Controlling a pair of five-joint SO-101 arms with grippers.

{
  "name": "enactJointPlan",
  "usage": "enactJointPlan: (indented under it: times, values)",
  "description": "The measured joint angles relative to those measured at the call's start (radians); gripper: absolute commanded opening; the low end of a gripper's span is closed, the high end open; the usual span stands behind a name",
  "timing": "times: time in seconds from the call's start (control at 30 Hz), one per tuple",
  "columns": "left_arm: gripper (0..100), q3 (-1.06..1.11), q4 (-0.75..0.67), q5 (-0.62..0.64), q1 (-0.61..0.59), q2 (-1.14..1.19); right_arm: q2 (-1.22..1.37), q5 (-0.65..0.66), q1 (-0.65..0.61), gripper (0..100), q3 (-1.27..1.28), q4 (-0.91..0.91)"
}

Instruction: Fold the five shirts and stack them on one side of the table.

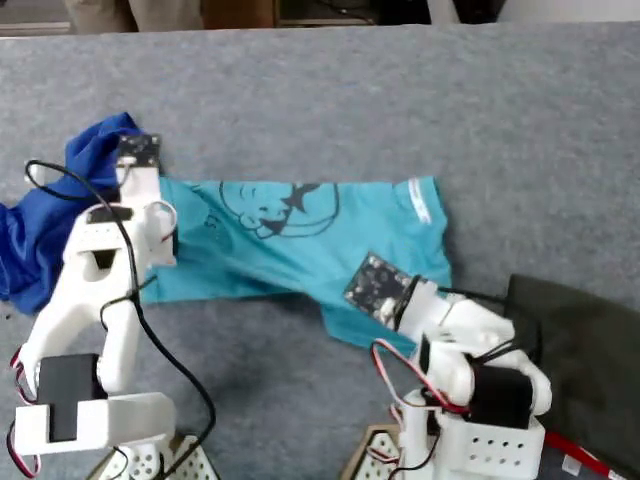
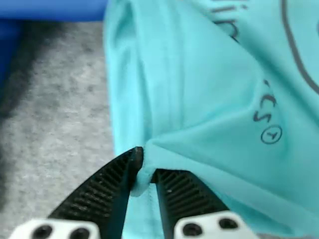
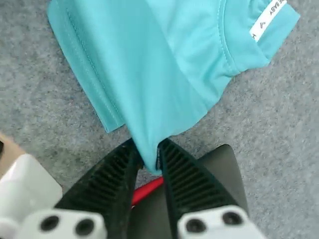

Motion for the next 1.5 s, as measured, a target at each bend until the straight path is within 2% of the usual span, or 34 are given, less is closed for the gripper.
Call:
enactJointPlan:
  times: [0.17, 0.4, 0.67, 1.0, 1.2, 1.5]
  values:
    - [2, 0.032, 0.0, -0.002, 0.006, 0.0, -0.002, 0.057, 0.0, 0.4, 0.031, 0.002]
    - [2, 0.098, -0.008, -0.095, 0.005, -0.018, -0.002, 0.072, 0.0, 0.4, 0.034, 0.002]
    - [2, 0.1, -0.008, -0.1, -0.051, -0.021, -0.002, 0.097, 0.0, 0.4, 0.048, 0.002]
    - [2, 0.101, -0.008, -0.1, -0.054, -0.021, -0.002, 0.103, 0.0, 0.5, 0.069, 0.002]
    - [2, 0.06, 0.138, -0.1, -0.054, -0.061, -0.002, 0.103, 0.0, 0.5, 0.074, 0.0]
    - [2, 0.081, 0.269, -0.1, -0.012, -0.29, 0.0, 0.103, 0.0, 0.5, 0.078, 0.0]
